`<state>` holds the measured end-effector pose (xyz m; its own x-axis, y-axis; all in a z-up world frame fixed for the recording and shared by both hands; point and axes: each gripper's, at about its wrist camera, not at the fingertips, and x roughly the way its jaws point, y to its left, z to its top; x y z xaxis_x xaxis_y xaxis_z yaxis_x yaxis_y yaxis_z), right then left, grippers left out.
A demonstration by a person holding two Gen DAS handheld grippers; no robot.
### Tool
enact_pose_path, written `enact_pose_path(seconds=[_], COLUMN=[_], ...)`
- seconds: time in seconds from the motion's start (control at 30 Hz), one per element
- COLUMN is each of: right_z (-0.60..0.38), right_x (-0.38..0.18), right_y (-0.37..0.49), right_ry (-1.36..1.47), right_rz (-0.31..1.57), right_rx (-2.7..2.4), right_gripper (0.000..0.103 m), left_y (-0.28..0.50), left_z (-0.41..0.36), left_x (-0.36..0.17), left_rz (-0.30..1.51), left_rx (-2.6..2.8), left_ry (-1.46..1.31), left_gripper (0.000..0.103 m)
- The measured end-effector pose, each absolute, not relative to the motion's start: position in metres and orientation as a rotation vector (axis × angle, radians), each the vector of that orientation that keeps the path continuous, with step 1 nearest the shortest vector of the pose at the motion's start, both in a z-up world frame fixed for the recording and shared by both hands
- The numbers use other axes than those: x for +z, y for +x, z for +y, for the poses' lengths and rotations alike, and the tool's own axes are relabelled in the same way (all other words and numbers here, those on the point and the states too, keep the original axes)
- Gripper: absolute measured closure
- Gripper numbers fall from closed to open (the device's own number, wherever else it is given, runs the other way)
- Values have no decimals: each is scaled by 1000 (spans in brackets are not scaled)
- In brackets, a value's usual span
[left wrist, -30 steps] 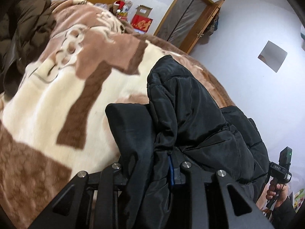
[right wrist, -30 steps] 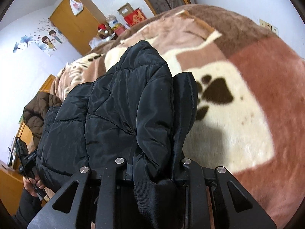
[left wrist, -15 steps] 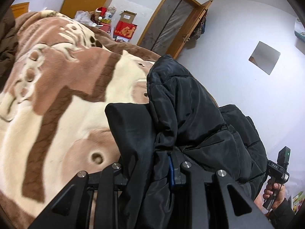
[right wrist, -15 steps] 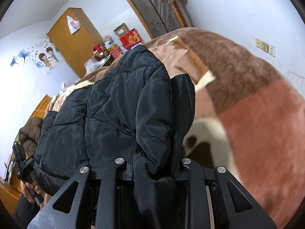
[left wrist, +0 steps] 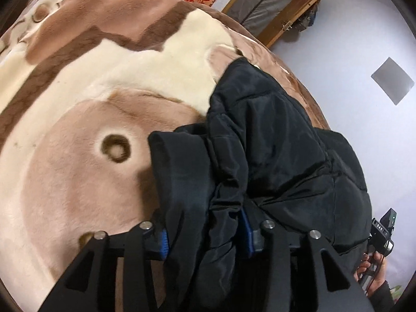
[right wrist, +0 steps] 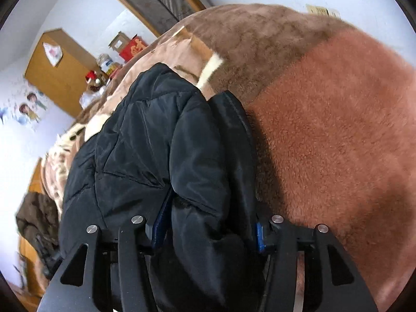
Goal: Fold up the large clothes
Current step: 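Release the folded jacket with both tools and pull them back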
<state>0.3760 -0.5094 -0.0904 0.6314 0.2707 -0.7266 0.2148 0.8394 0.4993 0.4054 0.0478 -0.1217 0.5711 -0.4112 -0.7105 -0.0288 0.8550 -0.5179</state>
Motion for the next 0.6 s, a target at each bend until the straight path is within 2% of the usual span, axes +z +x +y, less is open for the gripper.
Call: enact_pose_path(seconds=[0.13,0.37,0.47,0.6], right_z=[-512,-482,-453,-451], right_x=[-61,-5,-17,-52], right_y=[354,313,320,334], right_ry=[533,412,322,355], right_rz=[860,707,783,896], right_rx=[-1,13,31,-9], right_gripper=[50,50,50,50], left_y=[391,351,350,360], left_z=[66,69,39,7], left_x=[-99,-28,-22,-55], left_rz=[934,755,763,900], left_rx=[-227,-209,-270,-264], left_ry=[-529,-439,-342,-247], left_gripper=[58,60,59,59])
